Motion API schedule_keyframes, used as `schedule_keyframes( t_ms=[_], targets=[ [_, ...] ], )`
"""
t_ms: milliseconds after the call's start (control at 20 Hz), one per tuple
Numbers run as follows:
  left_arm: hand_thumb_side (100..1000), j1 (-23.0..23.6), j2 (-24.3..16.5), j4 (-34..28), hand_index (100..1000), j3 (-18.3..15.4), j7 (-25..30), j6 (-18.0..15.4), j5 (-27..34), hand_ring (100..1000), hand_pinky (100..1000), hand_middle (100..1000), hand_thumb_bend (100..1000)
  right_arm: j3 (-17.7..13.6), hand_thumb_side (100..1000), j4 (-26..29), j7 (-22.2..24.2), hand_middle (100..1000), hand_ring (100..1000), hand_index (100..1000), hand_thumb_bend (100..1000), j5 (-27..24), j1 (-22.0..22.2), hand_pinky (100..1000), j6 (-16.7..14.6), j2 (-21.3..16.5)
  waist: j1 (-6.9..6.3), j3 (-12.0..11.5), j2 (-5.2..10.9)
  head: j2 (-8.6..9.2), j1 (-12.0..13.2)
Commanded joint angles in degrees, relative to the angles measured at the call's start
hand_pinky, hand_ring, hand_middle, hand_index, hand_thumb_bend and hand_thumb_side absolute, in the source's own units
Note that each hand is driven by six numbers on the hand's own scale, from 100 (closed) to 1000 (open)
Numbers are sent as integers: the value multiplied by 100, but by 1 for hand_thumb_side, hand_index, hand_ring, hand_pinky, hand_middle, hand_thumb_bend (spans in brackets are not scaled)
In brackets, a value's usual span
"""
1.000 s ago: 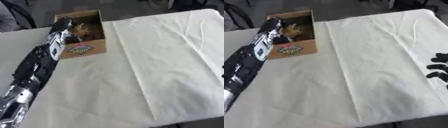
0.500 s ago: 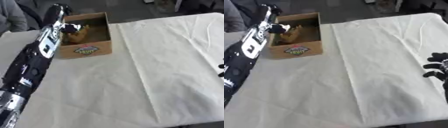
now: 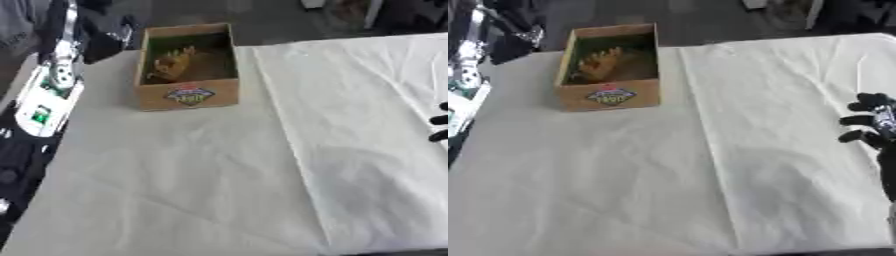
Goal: Pick up objects on the table and place them in the box.
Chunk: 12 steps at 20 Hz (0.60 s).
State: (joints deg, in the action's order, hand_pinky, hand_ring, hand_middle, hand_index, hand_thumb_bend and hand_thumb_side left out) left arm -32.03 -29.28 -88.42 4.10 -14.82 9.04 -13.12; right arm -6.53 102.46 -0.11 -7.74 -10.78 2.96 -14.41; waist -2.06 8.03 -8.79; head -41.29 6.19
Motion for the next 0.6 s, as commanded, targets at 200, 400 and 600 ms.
schedule_keyframes(
  t_ms=[200,400,600],
  targets=[
    [371,799,209,-1059,646,-223,-504,-293,1113,775,539,519,329,-84,687,87,-69,638,613,745,100,-69,-33,460,-19,-93,44,-125,79,-55,-26],
    [387,1206,535,-1282,645,-303,-724,-475,1346,777,539,519,326,-94,687,101,-82,637,613,744,100,-81,-39,459,-25,-81,69,-168,51,-48,6],
    [411,1436,801,-1398,642,-339,-864,-677,1412,773,537,514,331,-95,687,119,-89,638,613,744,100,-89,-56,460,-29,-75,74,-194,26,-24,29]
  ],
)
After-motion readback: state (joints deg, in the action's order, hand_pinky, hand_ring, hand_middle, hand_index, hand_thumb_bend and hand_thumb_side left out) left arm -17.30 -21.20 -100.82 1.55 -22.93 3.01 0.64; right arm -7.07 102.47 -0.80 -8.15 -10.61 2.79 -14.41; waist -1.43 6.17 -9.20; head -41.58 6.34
